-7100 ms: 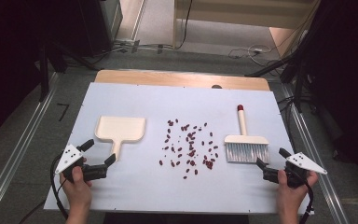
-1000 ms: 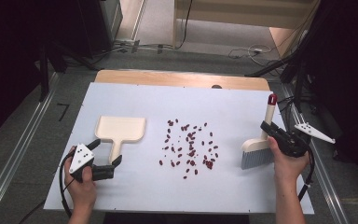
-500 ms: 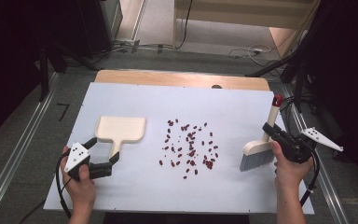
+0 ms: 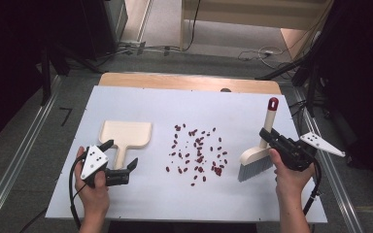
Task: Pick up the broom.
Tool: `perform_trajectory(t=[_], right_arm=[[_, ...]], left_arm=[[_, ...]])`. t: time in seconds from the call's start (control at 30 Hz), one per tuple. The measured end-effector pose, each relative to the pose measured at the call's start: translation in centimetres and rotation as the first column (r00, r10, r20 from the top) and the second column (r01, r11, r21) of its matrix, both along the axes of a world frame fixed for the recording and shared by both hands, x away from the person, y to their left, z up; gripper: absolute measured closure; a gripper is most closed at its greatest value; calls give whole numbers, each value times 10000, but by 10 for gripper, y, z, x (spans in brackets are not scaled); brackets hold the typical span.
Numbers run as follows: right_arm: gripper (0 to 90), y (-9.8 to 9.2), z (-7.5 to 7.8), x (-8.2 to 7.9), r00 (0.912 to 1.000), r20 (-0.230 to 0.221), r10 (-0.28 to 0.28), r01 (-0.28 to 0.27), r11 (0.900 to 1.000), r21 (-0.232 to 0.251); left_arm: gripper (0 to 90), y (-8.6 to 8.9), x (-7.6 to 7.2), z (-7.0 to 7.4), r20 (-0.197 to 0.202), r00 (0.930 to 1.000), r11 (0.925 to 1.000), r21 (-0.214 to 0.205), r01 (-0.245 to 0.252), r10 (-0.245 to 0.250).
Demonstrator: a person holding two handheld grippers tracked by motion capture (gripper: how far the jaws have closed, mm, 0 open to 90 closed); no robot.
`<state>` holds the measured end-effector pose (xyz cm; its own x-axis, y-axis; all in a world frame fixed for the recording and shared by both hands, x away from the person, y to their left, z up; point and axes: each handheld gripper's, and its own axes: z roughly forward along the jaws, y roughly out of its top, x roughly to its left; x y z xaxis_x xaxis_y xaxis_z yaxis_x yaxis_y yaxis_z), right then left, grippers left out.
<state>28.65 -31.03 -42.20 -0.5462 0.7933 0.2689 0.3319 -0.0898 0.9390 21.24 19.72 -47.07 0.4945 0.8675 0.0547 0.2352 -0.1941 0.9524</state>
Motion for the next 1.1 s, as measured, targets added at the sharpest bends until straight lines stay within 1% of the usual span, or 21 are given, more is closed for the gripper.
perform_trajectory(t=[0.07, 0.17, 0.33, 0.4, 0.43, 0.57, 0.67, 0.73, 0.8, 1.0, 1.1], right_arm=[[688, 6, 0, 0, 10000, -36, 87, -88, 9999, -53], [688, 14, 2, -2, 9996, -47, 273, -274, 9996, -57], [688, 23, 6, -5, 9990, -20, 438, -439, 9989, -164], [688, 27, 7, -6, 9985, 26, 538, -538, 9983, -205], [688, 32, 7, -7, 9982, 26, 591, -590, 9979, -249], [688, 40, 7, -9, 9969, 9, 791, -791, 9965, -255], [688, 47, 7, -12, 9955, 34, 949, -947, 9948, -384], [688, 49, 8, -14, 9948, 69, 1018, -1014, 9938, -460], [688, 50, 9, -16, 9942, 145, 1068, -1060, 9932, -485], [688, 56, 10, -21, 9922, 226, 1230, -1223, 9921, -286], [688, 59, 12, -25, 9906, 348, 1323, -1314, 9909, -283]], left_arm=[[28, -5, 4, 3, 24, 9999, 9998, -113, 160, -160], [28, -15, 8, 8, 153, 9985, 9986, -72, 520, -518], [20, -35, 14, 13, 200, 9920, 9921, -50, 1251, -1250], [20, -43, 15, 14, 230, 9877, 9878, -137, 1549, -1546], [20, -47, 15, 14, 215, 9861, 9862, -145, 1649, -1646], [20, -62, 15, 12, 120, 9765, 9766, -61, 2151, -2150], [20, -72, 15, 11, -56, 9709, 9708, -196, 2393, -2394], [20, -79, 15, 12, -199, 9691, 9690, -291, 2453, -2459], [20, -88, 14, 12, -253, 9650, 9650, -317, 2603, -2611], [20, -117, 16, 14, -397, 9484, 9492, -180, 3141, -3145], [20, -131, 18, 16, -404, 9402, 9410, -261, 3373, -3381]])
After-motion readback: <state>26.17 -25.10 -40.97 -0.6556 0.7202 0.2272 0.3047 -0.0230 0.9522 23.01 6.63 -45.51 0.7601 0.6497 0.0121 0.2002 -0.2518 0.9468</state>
